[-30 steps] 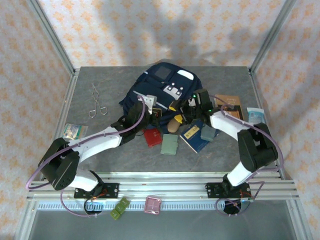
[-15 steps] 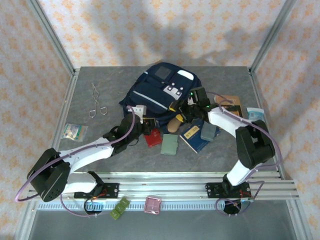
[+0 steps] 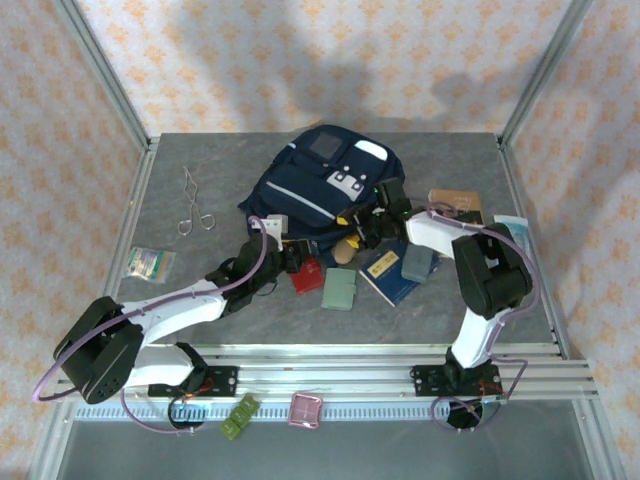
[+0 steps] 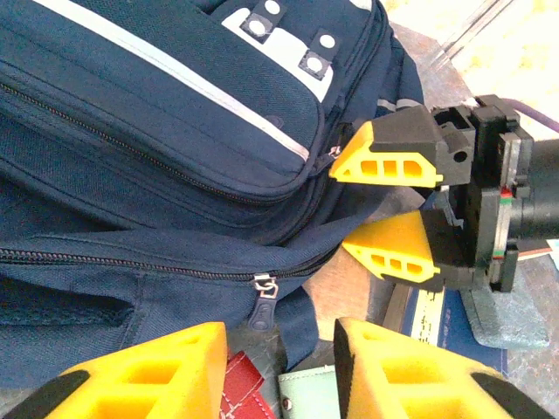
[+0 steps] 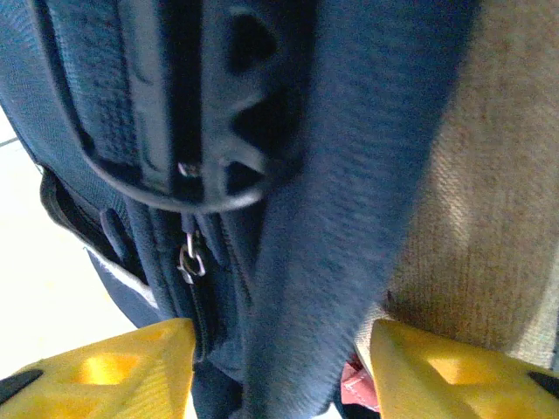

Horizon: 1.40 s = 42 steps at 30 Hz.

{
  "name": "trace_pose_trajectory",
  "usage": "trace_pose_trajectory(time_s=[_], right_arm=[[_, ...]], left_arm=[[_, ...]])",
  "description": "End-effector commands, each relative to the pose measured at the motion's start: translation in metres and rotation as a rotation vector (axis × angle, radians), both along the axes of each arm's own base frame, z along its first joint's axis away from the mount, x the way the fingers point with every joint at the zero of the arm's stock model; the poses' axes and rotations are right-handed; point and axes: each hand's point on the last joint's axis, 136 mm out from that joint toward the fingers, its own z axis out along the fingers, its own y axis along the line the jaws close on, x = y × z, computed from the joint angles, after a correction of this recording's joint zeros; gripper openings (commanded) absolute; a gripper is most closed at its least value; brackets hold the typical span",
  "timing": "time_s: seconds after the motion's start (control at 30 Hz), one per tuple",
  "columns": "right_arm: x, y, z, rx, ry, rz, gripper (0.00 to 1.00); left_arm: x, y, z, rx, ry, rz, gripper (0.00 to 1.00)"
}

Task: Pack books, pencil case, and school supplies into a backpack

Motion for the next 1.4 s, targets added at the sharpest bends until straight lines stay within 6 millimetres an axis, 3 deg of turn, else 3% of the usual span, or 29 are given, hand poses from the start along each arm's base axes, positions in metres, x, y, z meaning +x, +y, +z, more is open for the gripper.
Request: trace_pose_trajectory(time_s=[0.0, 0.07, 0.17, 0.43, 0.63, 0.83, 1.13, 1.27, 1.37], right_arm=[[0.011, 0.005, 0.004, 0.017, 0.016, -0.027, 0.37], [0.014, 0.008, 0.011, 0.036, -0.006, -0.024, 0.15], [0.019, 0.011, 0.03, 0.056, -0.051, -0.014, 0.0], [0.024, 0.017, 0.088, 0.135, -0.178, -0.003, 0.0], [0.024, 0.019, 0.094, 0.159, -0.186, -0.005, 0.0], [0.024, 0.027, 0.104, 0.196, -0.211, 0.004, 0.0], [0.02, 0.035, 0.111, 0.218, -0.221, 0.031, 0.0], [0.019, 0.036, 0.116, 0.221, -0.234, 0.036, 0.0], [0.02, 0.035, 0.117, 0.221, -0.24, 0.036, 0.0]], left_arm=[[-0.001, -0.001, 0.0, -0.03, -0.007, 0.001, 0.42], [-0.003, -0.002, -0.001, -0.038, -0.009, -0.007, 0.44], [-0.006, -0.006, 0.004, -0.084, -0.026, -0.031, 0.53], [-0.002, -0.013, 0.013, -0.238, -0.024, -0.092, 0.62], [0.013, -0.018, 0.008, -0.136, -0.036, -0.031, 0.63], [0.032, -0.008, -0.014, 0.054, -0.004, 0.128, 0.63], [0.053, -0.006, -0.031, 0.165, 0.019, 0.229, 0.39], [0.05, -0.001, -0.03, 0.188, 0.017, 0.235, 0.16], [0.046, 0.005, -0.026, 0.206, 0.008, 0.22, 0.05]])
